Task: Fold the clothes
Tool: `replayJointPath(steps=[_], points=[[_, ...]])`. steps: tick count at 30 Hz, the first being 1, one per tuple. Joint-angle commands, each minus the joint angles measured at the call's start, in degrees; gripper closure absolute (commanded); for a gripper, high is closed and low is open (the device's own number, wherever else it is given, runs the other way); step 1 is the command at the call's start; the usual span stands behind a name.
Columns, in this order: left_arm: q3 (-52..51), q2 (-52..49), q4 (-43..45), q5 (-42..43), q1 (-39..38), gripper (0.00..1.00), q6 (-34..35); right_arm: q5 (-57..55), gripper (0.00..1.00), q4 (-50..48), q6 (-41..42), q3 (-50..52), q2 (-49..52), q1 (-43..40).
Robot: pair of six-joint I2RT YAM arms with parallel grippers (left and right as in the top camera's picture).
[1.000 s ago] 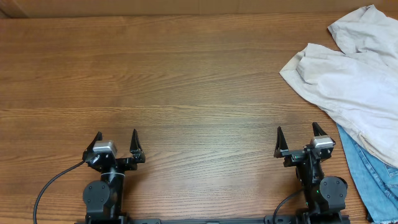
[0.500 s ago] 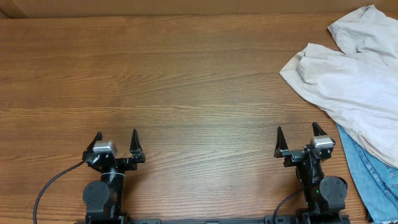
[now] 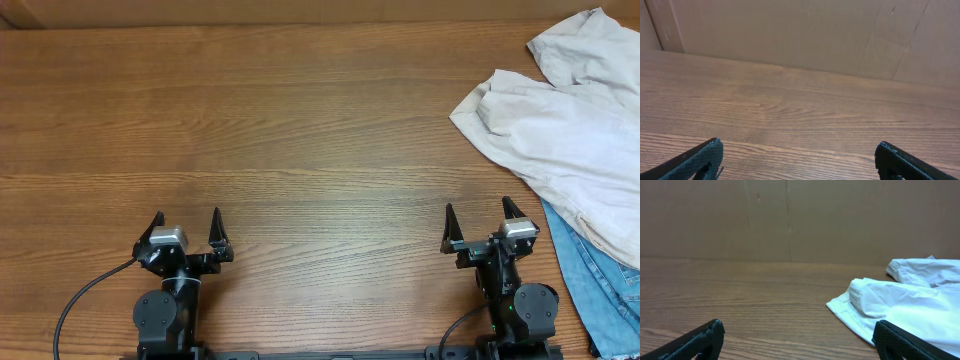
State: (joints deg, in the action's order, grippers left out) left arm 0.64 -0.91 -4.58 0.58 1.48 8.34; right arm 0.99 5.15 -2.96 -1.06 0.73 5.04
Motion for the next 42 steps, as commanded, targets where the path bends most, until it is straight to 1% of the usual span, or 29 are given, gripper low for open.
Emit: replayJointPath(steps=[1, 5, 9, 13, 17, 20, 24, 28, 29, 34, 38, 42], points=[[-0.3, -0.1, 0.2, -0.8, -0.3, 0.0, -0.3, -0.7, 0.0, -0.3, 0.2, 0.6, -0.3, 0.4], [-0.3, -0.1, 0.1, -0.1, -0.3, 0.0, 4.0, -0.7, 0.0, -0.3, 0.3, 0.3, -0.3, 0.4], [0.2, -0.1, 0.0, 4.0, -0.3, 0.0, 5.3, -4.5, 0.0, 2.8, 3.2, -2.3, -0.3, 0.4], [2.4, -0.1, -2.8, 4.4, -0.3, 0.0, 6.5, -6.1, 0.0, 6.4, 3.2, -6.5, 0.6, 0.4], [7.1, -0.2, -7.5, 3.8, -0.3, 0.0, 6.5, -6.2, 0.0, 10.0, 3.2, -12.5, 4.7, 0.4], [10.9, -1.0, -9.2, 3.3, -0.3, 0.0, 6.1, -6.6, 0.0, 11.8, 3.2, -17.1, 9.2, 0.4], [16.6, -4.1, -10.3, 3.3, -0.3, 0.0, 5.3, -6.5, 0.0, 14.1, 3.2, -24.7, 17.8, 0.4], [23.2, -10.3, -13.8, 3.3, -0.3, 0.0, 5.1, -6.5, 0.0, 18.4, 3.2, -34.4, 28.8, 0.4], [26.6, -14.1, -16.2, 3.3, -0.3, 0.0, 4.9, -6.5, 0.0, 21.1, 3.2, -39.0, 33.5, 0.4], [37.3, -25.8, -24.2, 3.3, -0.3, 0.0, 4.7, -6.1, 0.0, 30.2, 3.1, -52.6, 47.5, 0.3], [46.7, -36.1, -32.2, 3.3, -0.3, 0.0, 2.7, -6.0, 0.0, 37.9, 2.9, -63.3, 59.7, 0.3], [55.4, -45.9, -41.6, 3.5, -0.3, 0.0, 1.7, -5.7, 0.0, 42.2, 3.0, -71.6, 70.2, 0.4]])
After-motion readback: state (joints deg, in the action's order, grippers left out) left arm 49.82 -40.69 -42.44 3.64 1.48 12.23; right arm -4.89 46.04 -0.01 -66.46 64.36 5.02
